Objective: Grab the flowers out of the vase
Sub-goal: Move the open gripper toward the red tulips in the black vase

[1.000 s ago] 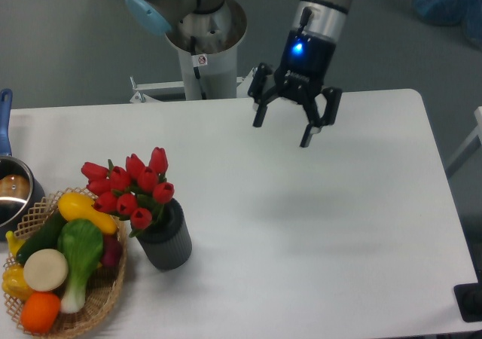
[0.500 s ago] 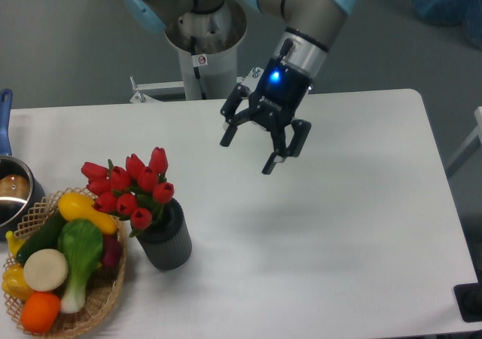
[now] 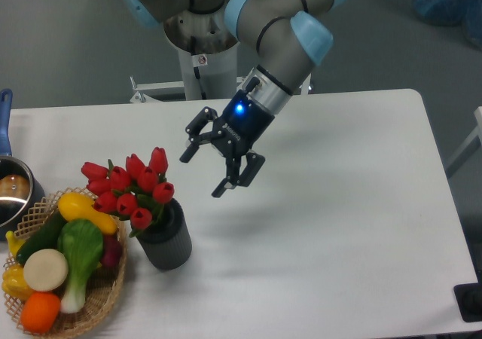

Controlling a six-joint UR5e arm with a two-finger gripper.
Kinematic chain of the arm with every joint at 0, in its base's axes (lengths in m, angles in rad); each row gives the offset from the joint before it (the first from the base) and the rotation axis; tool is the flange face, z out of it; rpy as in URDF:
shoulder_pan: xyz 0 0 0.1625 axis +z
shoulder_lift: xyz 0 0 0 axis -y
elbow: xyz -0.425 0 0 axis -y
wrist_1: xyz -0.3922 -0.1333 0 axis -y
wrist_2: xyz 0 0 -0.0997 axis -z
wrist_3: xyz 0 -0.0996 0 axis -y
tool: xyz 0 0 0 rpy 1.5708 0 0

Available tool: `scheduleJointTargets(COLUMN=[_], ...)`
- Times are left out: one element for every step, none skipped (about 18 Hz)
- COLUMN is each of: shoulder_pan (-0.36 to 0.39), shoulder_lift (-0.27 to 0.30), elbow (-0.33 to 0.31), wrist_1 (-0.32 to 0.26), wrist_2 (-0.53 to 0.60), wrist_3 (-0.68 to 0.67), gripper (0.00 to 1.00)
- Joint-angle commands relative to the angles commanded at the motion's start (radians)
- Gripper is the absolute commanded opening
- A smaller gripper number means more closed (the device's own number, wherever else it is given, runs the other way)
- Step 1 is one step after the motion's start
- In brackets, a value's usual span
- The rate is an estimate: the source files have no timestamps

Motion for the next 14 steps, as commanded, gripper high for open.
scheduleJointTargets(shoulder_pan=[0.000, 0.000, 0.000, -0.002, -0.002, -0.003, -0.011, -0.014, -0.015, -0.015, -0.015, -0.020, -0.031, -0.037], shoulder_lift=[-0.005, -0.011, -0.011, -0.012, -0.012, -0.012, -0.020, -0.023, -0.031, -0.041, -0.049, -0.060, -0.071, -0.077], elbow=[-0.002, -0.002, -0.002, -0.006, -0.015, -0.024, -0.028, -0.028, -0.026, -0.025, -0.020, -0.017, -0.012, -0.012], wrist_1=[0.000, -0.002, -0.002, -0.002, -0.002, -0.002, -0.002, -0.002, -0.002, 0.000, 0.000, 0.002, 0.000, 0.000], wrist_2=[-0.028, -0.032, -0.032, -0.032, -0.032, -0.032, -0.034, -0.036, -0.037, -0.040, -0.043, -0.043, -0.045, -0.045], wrist_3=[0.000, 0.000, -0.002, -0.002, 0.000, 0.000, -0.002, -0.002, -0.002, 0.002, 0.006, 0.015, 0.032, 0.050], gripper=[1.00, 1.00, 1.00, 1.00, 1.00, 1.00, 1.00, 1.00, 1.00, 1.00, 1.00, 1.00, 1.00, 1.00])
